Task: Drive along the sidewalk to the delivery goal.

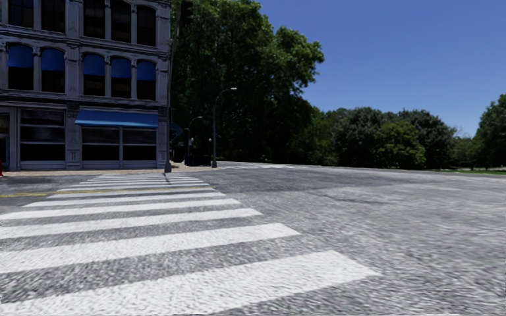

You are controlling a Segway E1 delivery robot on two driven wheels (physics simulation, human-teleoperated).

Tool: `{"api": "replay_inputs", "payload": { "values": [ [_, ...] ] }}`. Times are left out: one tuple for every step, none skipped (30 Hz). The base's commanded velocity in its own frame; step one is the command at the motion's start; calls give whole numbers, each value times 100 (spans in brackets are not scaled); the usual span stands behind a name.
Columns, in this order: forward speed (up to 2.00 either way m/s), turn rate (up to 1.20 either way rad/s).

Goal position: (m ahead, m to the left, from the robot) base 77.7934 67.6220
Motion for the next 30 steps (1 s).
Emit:
{"api": "replay_inputs", "payload": {
  "values": [
    [171, 68],
    [171, 68],
    [171, 68],
    [171, 68],
    [171, 68],
    [171, 68],
    [171, 68],
    [171, 68],
    [171, 66],
    [169, 66],
    [169, 66],
    [168, 66],
    [164, 65],
    [164, 65],
    [158, 60],
    [151, 56],
    [143, 55],
    [143, 55],
    [140, 55],
    [138, 54],
    [137, 52],
    [137, 52],
    [137, 52],
    [136, 52],
    [135, 52],
    [134, 48],
    [134, 48],
    [134, 30],
    [134, 0],
    [134, 0]
  ]
}}
